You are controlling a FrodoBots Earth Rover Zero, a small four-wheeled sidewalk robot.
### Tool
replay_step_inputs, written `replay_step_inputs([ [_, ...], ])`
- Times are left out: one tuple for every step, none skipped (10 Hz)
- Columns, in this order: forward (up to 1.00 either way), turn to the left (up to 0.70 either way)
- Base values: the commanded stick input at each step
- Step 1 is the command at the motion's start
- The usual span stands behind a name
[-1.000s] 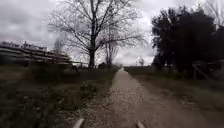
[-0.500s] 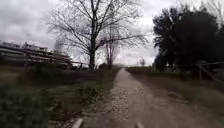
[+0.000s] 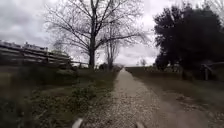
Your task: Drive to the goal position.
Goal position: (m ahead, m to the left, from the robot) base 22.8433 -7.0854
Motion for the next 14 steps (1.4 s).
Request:
replay_step_inputs([
  [0.50,0.00],
  [0.50,0.00],
  [0.50,0.00],
  [0.50,0.00],
  [0.50,0.00],
  [0.50,0.00],
  [0.50,0.00],
  [0.50,0.00],
  [0.50,0.00],
  [0.50,0.00],
  [0.50,0.00],
  [0.50,0.00],
  [0.50,0.00],
  [0.50,0.00],
])
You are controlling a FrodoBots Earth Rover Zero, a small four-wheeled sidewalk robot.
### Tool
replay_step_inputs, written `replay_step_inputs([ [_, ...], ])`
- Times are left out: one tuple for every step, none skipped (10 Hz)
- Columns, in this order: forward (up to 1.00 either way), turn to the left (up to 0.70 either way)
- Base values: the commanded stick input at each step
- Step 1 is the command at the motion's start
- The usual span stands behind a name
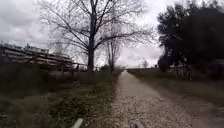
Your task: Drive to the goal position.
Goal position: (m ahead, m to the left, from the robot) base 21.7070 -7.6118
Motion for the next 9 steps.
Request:
replay_step_inputs([
  [0.49,0.00],
  [0.47,0.00],
  [0.00,0.00],
  [0.00,0.00],
  [0.00,0.00],
  [0.00,0.00],
  [0.00,0.00],
  [0.00,0.00],
  [0.00,0.00],
])
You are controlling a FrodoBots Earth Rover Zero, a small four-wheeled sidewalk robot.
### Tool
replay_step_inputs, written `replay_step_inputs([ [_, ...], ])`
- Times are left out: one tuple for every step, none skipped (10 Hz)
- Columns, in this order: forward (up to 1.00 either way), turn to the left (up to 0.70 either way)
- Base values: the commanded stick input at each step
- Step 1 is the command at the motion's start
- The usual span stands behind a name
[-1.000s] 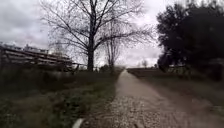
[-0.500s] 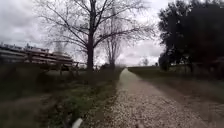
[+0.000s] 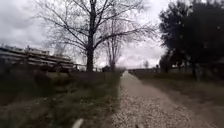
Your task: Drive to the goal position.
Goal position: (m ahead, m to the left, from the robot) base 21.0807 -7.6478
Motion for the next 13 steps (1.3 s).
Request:
replay_step_inputs([
  [0.00,0.00],
  [0.00,-0.23],
  [0.00,-0.47],
  [0.00,-0.50],
  [0.00,-0.22],
  [0.00,0.00],
  [0.00,0.00],
  [0.00,0.00],
  [0.00,0.00],
  [0.00,0.00],
  [0.00,0.00],
  [0.00,0.00],
  [0.00,0.00],
])
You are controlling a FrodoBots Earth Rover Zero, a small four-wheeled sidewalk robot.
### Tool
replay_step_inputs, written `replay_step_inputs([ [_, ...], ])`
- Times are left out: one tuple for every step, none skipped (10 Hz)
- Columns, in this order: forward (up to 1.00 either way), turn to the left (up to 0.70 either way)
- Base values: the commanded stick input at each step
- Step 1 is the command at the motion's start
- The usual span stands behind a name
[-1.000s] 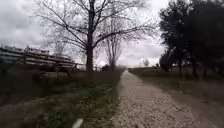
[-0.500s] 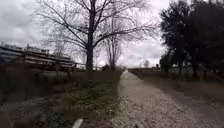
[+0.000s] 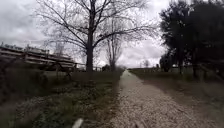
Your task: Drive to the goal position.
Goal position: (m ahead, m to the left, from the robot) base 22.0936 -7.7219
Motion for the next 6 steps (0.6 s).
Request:
replay_step_inputs([
  [0.00,0.00],
  [0.03,0.00],
  [0.20,0.00],
  [0.35,0.00],
  [0.45,0.00],
  [0.45,0.00],
])
